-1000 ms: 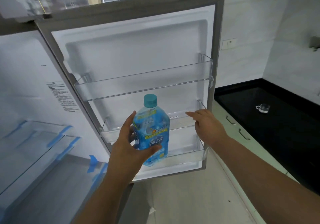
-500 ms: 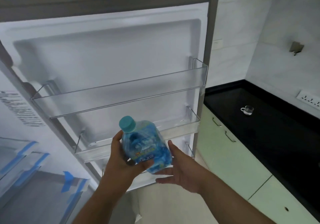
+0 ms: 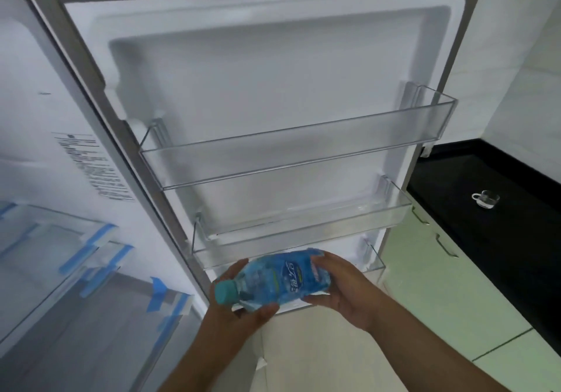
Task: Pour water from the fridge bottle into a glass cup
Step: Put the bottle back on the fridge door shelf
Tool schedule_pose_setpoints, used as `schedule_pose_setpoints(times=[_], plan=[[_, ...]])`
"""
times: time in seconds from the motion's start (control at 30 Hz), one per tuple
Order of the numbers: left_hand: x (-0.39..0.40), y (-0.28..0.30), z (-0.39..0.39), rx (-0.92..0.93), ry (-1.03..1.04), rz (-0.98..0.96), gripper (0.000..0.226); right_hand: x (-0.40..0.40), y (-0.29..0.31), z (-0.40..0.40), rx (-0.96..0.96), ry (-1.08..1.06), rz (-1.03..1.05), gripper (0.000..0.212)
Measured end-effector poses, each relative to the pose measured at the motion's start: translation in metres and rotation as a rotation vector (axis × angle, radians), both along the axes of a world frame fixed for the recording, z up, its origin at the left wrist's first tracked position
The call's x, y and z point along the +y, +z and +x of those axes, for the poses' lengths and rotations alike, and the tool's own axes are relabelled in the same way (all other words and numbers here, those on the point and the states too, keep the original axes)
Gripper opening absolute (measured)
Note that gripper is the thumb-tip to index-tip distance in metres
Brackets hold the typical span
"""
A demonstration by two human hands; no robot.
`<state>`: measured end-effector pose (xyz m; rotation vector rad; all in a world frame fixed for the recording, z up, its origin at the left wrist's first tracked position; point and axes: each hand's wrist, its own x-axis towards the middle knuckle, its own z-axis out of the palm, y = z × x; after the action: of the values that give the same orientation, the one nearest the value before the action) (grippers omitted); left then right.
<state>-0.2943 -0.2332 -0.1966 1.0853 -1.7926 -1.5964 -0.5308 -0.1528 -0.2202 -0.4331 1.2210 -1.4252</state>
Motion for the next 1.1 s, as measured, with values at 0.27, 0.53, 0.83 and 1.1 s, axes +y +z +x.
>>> schedule_pose_setpoints(times=[0.27,0.53,0.83,1.1], plan=[[-0.028,-0.037,0.005,0.094,0.203,0.381,0.071,-0.032,-0.014,-0.007,0.199,0.010,0.109,0.026],[-0.070,-0.059,-0.018,-0.154,0.273,0.332,0.023,-0.059,-0.041,-0.013,0.286,-0.115,0.299,0.034],[-0.100,-0.100,-0.030,-0.571,0.148,-0.043,0.021,-0.072,-0.073,-0.019,0.512,-0.051,0.535,0.038],[-0.100,-0.109,-0.039,-0.885,-0.104,-0.240,0.039,-0.070,-0.071,-0.015,0.639,0.056,0.586,0.051]])
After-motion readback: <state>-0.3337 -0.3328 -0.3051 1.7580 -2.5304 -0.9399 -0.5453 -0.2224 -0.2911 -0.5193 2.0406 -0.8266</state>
